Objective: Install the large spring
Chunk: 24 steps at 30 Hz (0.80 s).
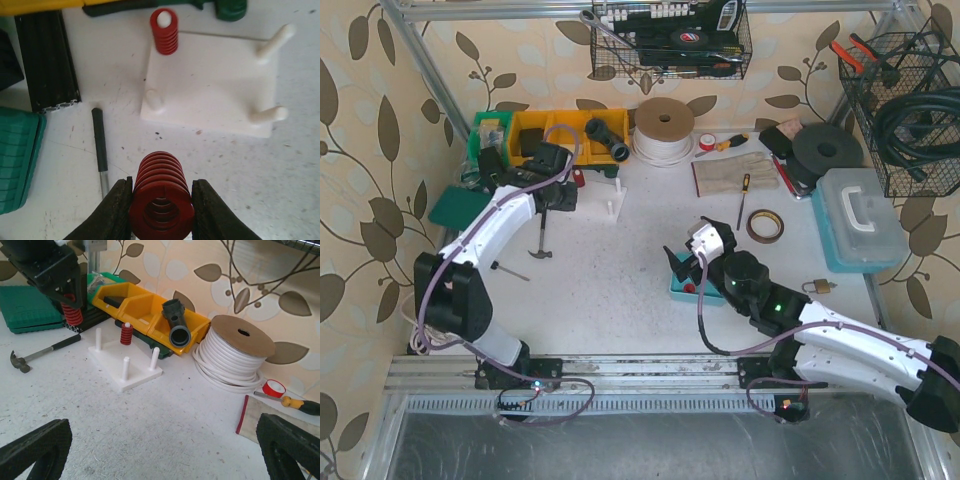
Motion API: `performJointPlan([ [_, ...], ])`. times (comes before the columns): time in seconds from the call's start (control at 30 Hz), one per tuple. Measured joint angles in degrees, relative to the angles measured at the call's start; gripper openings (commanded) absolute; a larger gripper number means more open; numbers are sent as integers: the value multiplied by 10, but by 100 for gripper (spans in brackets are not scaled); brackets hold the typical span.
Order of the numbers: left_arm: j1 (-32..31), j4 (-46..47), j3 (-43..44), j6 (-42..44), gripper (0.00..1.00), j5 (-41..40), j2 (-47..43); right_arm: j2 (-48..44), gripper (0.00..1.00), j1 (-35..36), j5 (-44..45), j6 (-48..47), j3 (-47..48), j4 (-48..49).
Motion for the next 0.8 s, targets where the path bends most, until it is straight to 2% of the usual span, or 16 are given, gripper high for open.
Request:
performJointPlan([
  [0.33, 23, 9, 57, 0, 0, -2, 96, 3, 100, -5, 3, 14, -1, 0],
  [0.8, 43, 26, 84, 0, 0, 10, 141, 22, 99, -9, 3, 14, -1, 0],
])
